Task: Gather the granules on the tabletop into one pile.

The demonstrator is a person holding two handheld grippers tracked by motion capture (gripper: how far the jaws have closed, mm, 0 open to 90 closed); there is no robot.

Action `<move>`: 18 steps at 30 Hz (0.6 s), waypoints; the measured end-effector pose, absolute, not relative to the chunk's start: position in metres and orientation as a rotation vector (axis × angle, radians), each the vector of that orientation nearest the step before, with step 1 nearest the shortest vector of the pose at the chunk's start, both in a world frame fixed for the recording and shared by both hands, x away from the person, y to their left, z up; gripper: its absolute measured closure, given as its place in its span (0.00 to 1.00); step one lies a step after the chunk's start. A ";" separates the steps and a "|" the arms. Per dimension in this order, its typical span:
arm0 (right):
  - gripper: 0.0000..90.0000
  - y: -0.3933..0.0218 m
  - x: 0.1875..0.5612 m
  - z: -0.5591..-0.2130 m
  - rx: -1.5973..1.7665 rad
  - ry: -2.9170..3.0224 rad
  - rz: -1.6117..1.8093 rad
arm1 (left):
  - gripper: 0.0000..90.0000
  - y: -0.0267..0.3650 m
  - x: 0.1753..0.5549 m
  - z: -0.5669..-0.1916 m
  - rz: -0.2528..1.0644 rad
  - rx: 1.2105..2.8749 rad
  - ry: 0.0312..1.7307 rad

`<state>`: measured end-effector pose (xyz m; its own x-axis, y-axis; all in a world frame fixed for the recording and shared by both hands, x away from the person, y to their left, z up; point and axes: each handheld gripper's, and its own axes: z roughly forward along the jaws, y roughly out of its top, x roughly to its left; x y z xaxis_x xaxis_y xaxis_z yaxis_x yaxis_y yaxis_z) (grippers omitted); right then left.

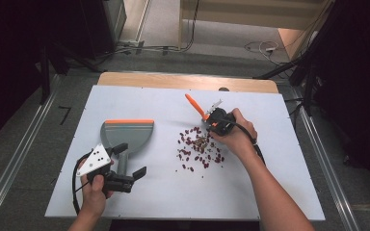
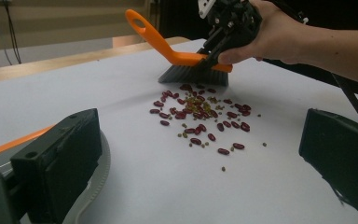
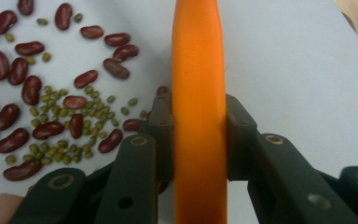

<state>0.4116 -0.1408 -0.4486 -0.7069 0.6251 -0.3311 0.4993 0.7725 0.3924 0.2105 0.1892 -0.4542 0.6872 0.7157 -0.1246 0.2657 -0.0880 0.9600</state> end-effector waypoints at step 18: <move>0.76 -0.129 0.368 -0.448 0.686 2.609 0.411 | 0.00 0.188 0.210 -0.454 0.447 1.665 0.811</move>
<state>0.3682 -0.1292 -0.4477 -0.7949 0.5209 -0.3110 0.4001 0.8355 0.3767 0.2102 0.1884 -0.4539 0.6863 0.7157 -0.1294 0.2720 -0.0876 0.9583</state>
